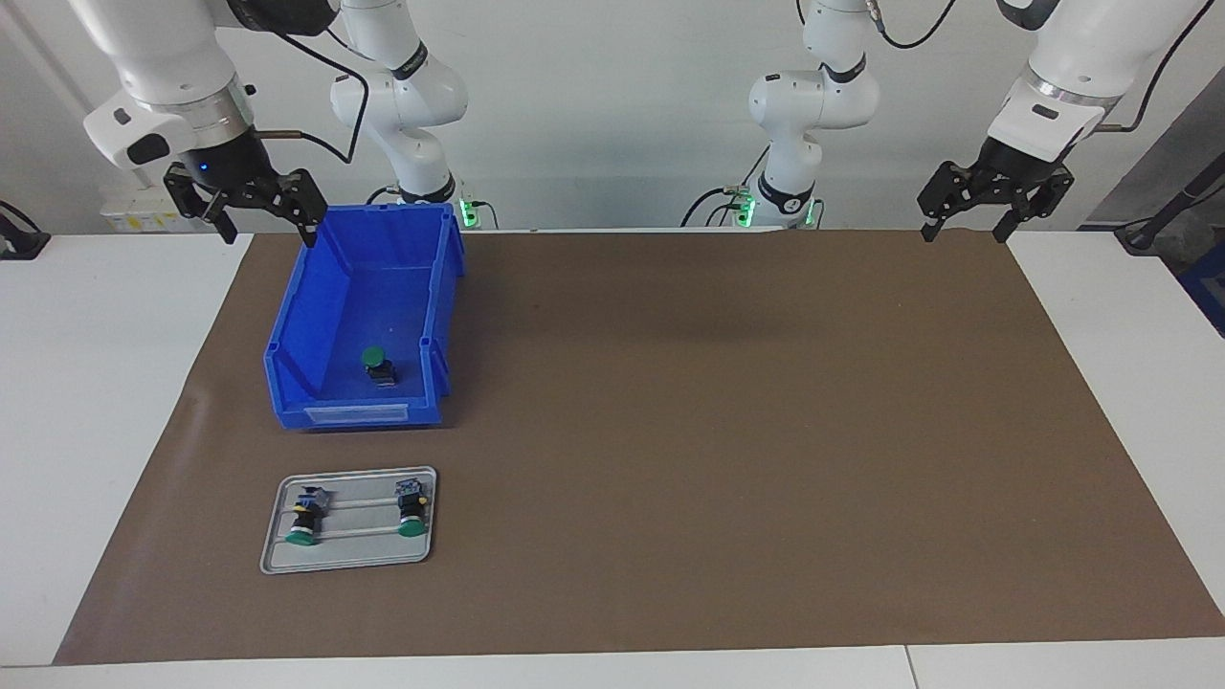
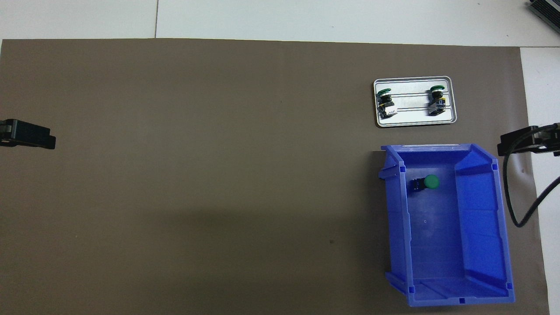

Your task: Place and press button with both arms

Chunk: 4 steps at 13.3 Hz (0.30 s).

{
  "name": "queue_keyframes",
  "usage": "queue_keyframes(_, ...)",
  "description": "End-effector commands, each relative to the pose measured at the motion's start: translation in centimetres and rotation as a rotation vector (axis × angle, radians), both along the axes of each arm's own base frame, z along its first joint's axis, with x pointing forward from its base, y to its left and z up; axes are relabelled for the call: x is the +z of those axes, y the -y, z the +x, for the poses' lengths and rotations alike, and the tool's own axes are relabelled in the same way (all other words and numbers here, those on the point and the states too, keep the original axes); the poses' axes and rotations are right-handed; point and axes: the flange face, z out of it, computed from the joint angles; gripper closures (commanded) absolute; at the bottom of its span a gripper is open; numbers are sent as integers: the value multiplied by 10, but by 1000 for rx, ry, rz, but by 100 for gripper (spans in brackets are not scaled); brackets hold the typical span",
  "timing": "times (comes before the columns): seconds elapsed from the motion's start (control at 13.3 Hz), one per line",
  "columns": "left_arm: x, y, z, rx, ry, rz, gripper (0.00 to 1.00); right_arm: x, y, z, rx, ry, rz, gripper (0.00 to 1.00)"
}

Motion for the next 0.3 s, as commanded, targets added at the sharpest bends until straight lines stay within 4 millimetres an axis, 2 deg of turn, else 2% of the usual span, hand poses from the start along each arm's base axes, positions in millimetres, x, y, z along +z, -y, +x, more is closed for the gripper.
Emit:
queue_keyframes(0.0, 1, -2, -9, -8, -6, 6, 0, -2, -1, -4, -10, 13, 31, 0)
queue_keyframes(0.23, 1, -2, -9, -8, -6, 6, 0, -2, 0, -4, -6, 16, 15, 0)
